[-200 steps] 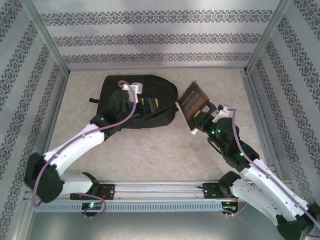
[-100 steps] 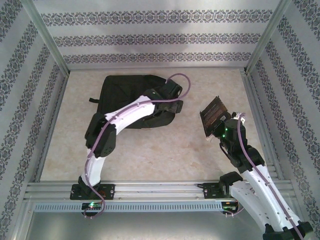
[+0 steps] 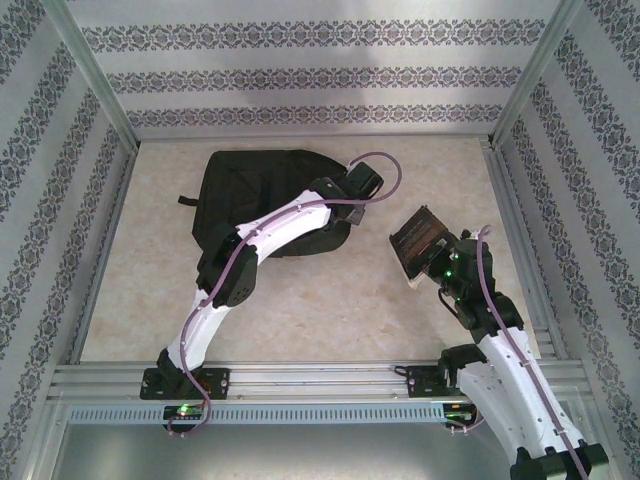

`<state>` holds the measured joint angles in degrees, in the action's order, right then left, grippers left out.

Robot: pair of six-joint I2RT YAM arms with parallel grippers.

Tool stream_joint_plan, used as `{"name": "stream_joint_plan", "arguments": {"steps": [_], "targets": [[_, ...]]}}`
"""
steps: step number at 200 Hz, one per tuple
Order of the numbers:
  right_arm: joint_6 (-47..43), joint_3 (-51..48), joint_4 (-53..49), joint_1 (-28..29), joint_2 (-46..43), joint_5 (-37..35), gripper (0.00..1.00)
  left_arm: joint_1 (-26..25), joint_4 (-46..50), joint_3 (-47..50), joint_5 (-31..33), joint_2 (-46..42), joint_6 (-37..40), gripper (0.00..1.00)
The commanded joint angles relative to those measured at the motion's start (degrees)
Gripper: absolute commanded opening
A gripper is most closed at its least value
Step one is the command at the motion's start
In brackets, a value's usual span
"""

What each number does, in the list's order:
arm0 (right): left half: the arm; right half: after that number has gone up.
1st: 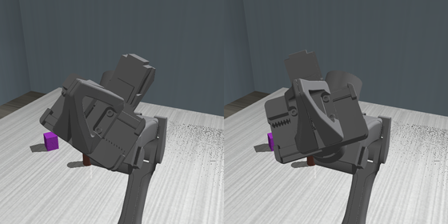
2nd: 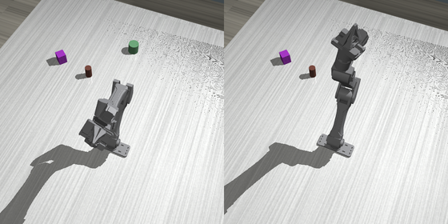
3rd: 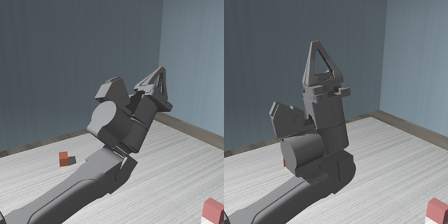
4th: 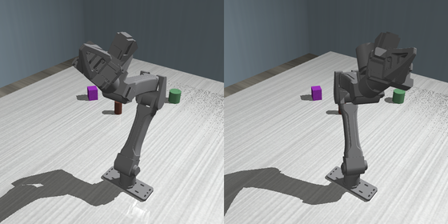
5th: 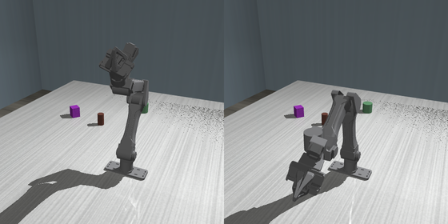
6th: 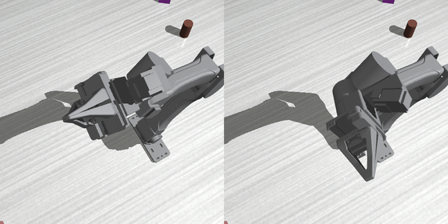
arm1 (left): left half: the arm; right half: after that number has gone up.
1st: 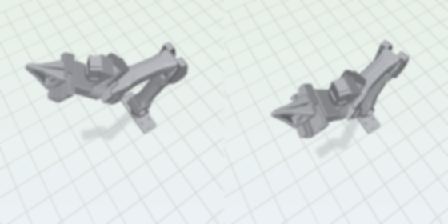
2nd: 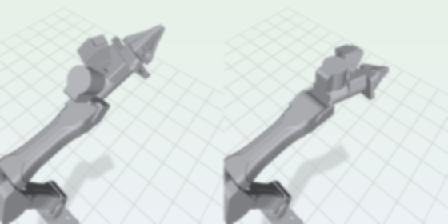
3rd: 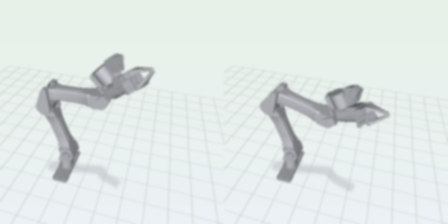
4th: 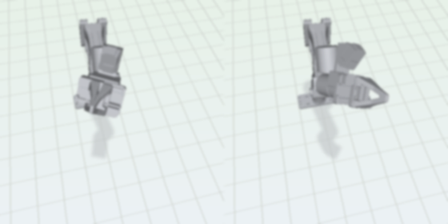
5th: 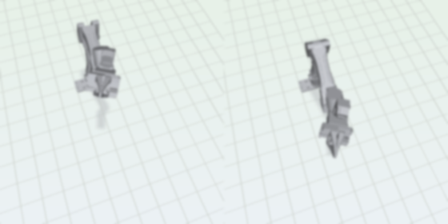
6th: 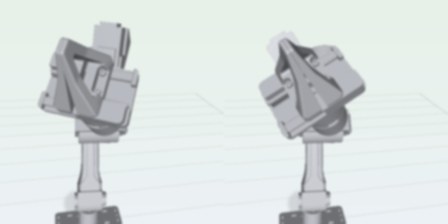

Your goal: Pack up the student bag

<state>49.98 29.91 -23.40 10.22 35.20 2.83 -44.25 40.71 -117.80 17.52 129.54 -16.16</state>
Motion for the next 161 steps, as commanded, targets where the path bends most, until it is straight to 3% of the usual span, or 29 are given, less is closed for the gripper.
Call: {"name": "stream_joint_plan", "arguments": {"steps": [1,14,26,63,116,161], "targets": [[1.1,-0.6,5.5,-0.7,-0.5,2.5,0.00,-0.2,0.8,-0.5,2.2,-0.4,1.3,0.23],[1.1,-0.8,5.9,-0.7,-0.5,3.4,0.00,-0.2,-0.1,0.5,1.7,-1.4,0.6,0.07],[1.0,-1.0,6.7,-0.7,-0.4,4.6,0.00,-0.2,-2.2,3.0,0.5,-3.6,0.0,0.00],[-0.6,0.3,7.7,-0.6,0.2,8.2,0.00,-0.2,-10.7,15.4,-5.6,-14.5,-3.3,0.00],[-4.8,5.0,6.6,2.0,-0.3,10.0,0.00,0.2,-20.1,34.2,-8.1,-32.4,-6.4,0.00],[-2.7,6.3,10.5,4.0,-0.1,15.6,0.00,1.3,-24.9,44.3,-13.7,-41.1,-11.4,0.00]]}}
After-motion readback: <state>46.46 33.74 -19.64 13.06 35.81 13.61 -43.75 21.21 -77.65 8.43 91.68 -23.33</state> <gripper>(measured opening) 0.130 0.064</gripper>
